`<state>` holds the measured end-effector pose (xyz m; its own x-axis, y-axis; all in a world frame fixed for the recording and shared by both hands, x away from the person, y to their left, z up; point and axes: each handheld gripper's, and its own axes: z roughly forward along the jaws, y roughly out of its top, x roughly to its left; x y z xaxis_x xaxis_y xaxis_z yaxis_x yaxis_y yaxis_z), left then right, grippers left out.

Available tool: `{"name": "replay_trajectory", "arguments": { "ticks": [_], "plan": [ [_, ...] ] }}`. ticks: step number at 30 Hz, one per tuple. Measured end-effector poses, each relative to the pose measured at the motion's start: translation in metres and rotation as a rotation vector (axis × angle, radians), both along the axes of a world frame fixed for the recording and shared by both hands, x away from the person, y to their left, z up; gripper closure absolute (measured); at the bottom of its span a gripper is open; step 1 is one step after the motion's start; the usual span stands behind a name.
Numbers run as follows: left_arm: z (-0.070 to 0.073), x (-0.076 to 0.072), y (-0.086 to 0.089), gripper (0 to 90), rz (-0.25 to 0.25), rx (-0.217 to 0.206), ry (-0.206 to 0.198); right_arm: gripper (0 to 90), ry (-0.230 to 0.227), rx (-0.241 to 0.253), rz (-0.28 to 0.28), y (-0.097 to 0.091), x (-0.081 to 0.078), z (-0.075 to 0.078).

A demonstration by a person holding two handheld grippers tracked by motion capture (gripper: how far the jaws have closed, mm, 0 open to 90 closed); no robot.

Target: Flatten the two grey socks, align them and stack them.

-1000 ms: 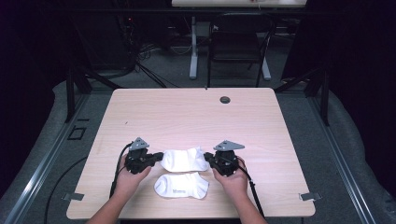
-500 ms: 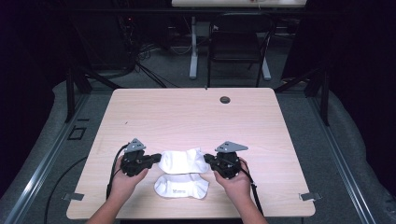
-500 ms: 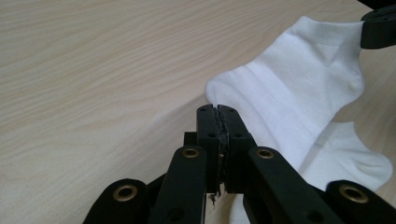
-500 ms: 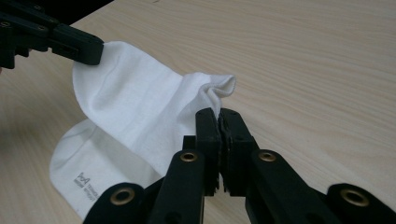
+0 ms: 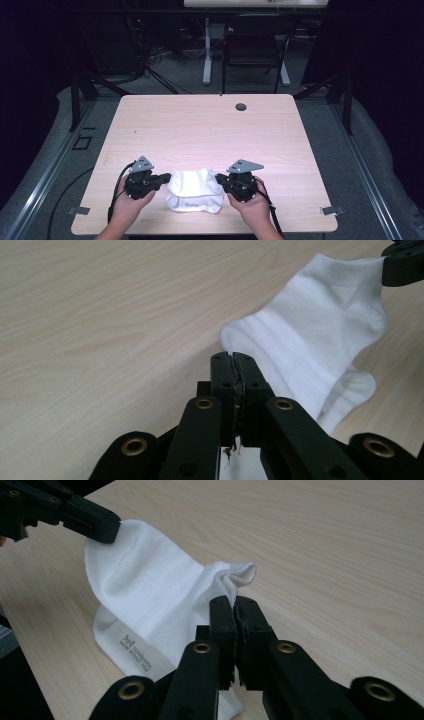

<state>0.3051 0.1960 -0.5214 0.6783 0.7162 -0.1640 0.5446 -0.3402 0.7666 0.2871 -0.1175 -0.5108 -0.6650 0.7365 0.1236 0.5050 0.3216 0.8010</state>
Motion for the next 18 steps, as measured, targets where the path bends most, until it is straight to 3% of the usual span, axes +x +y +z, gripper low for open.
{"name": "replay_trajectory", "arguments": {
  "ticks": [4, 12, 18],
  "plan": [
    [-0.007, -0.011, -0.002, 88.5, -0.007, 0.007, 0.031, 87.0, 0.014, -0.005, -0.007, -0.002, -0.006, -0.004],
    [-0.013, -0.020, -0.002, 88.5, -0.013, -0.008, 0.031, 87.0, 0.028, 0.013, -0.021, -0.008, -0.016, -0.014],
    [-0.017, -0.022, -0.004, 88.4, -0.026, 0.019, 0.024, 87.0, 0.048, 0.017, -0.008, -0.007, -0.019, -0.021]
  ]
}}
